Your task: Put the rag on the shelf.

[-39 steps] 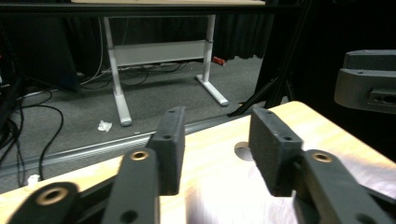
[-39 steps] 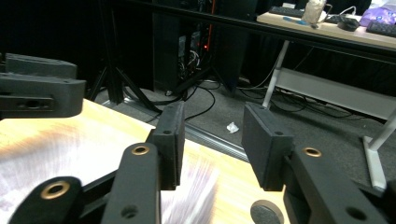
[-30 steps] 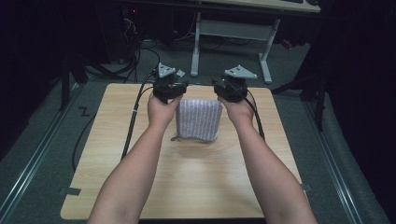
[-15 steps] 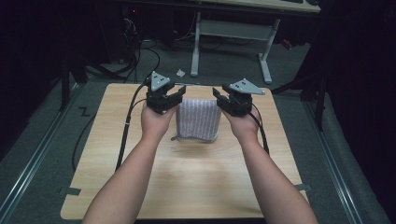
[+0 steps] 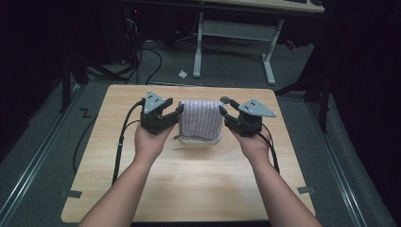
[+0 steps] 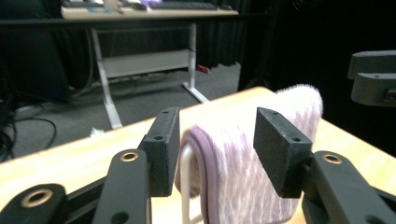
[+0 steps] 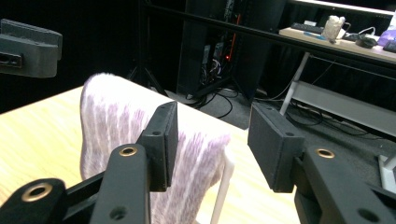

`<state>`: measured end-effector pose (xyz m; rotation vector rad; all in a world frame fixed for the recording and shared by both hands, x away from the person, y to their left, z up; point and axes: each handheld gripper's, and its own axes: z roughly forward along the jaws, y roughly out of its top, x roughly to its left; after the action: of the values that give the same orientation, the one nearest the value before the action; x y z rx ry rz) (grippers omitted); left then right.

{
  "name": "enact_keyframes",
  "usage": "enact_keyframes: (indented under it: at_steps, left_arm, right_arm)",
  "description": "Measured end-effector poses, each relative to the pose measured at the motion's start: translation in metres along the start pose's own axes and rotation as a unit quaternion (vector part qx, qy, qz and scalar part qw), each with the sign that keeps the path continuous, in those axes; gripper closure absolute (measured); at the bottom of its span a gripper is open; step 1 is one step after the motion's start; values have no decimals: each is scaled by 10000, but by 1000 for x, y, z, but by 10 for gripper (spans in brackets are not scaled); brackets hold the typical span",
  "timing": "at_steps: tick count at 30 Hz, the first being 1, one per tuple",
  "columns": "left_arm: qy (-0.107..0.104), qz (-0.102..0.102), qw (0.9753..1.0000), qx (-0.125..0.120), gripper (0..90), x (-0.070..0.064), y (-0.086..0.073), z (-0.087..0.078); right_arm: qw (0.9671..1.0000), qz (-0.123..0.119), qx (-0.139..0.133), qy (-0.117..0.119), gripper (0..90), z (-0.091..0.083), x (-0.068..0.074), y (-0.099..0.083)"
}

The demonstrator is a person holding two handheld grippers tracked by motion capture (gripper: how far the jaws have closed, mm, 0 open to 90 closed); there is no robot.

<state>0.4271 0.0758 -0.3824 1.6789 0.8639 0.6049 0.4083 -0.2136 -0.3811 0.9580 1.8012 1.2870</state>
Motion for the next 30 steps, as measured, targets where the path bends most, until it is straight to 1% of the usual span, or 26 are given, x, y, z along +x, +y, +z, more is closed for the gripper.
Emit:
enact_keyframes:
  at_steps: [2,3,5,6,7,8,9,10,11,12,13,14,15,16,17,18,19,20,21,23,25,26,27,28,29,30]
  left_arm:
    - [-20,-46,10000,67,522,1,-4,0]
    - [-88,-189,9997,158,522,4,-13,0]
    - [-90,-212,9995,213,521,5,-19,-1]
    - [-85,-218,9994,259,519,5,-25,-1]
    - [-105,-234,9989,397,518,6,-39,-1]
    - [-105,-234,9989,397,517,6,-39,-1]
    - [-135,-267,9981,537,515,5,-54,-1]
    - [-135,-267,9981,537,515,5,-54,-1]
    - [-162,-244,9970,710,514,3,-70,0]
    - [-181,-258,9965,775,511,2,-78,0]
    - [-181,-258,9965,775,509,2,-78,0]
    - [-250,-299,9952,902,508,0,-93,-1]
    - [-278,-288,9942,997,508,-1,-100,-1]
    - [-278,-288,9942,997,505,-1,-100,-1]
    - [-296,-241,9919,1213,502,-1,-113,-2]
    - [-296,-241,9919,1213,500,-1,-113,-2]
    - [-341,-243,9895,1382,497,-2,-125,-4]
    - [-362,-211,9882,1476,495,-3,-131,-6]
    - [-362,-211,9882,1476,492,-3,-131,-6]
    - [-452,-115,9849,1670,487,-10,-147,-15]
    - [-498,-98,9848,1662,489,-14,-152,-21]
    - [-589,-89,9860,1557,487,-21,-159,-33]
    - [-688,-130,9864,1484,487,-26,-164,-41]
    - [-828,-213,9848,1513,485,-31,-169,-50]
    - [-912,-304,9807,1704,485,-36,-171,-56]
    - [-995,-298,9784,1786,459,-43,-175,-65]
  right_arm:
    - [10000,-1,73,21,533,0,0,-3]
    - [9999,31,147,62,533,-1,1,-13]
    - [9996,-9,266,76,531,-1,2,-23]
    - [9994,-39,323,65,529,-2,3,-29]
    - [9992,-21,392,75,528,-2,4,-34]
    - [9991,17,422,81,527,-3,4,-41]
    - [9987,52,495,101,526,-4,4,-47]
    - [9984,49,558,95,524,-4,5,-54]
    - [9980,55,621,93,523,-4,5,-61]
    - [9977,51,668,97,522,-5,6,-67]
    - [9971,69,746,99,521,-6,7,-74]
    - [9967,75,798,98,520,-7,8,-81]
    - [9963,73,847,107,519,-8,9,-87]
    - [9960,82,886,104,517,-10,10,-94]
    - [9954,106,944,115,514,-12,12,-100]
    - [9950,110,986,116,510,-14,13,-105]
    - [9944,145,1038,142,502,-17,15,-110]
    - [9938,166,1081,182,498,-20,16,-115]
    - [9938,166,1081,182,498,-20,16,-115]
    - [9924,125,1201,255,478,-29,24,-129]
    - [9916,73,1261,272,476,-32,27,-134]
    - [9893,63,1434,257,477,-41,32,-146]
    - [9893,98,1437,233,480,-47,34,-150]
    - [9903,124,1369,202,498,-56,36,-157]
    - [9903,124,1369,202,498,-56,36,-157]
    - [9893,27,1433,261,474,-70,39,-162]
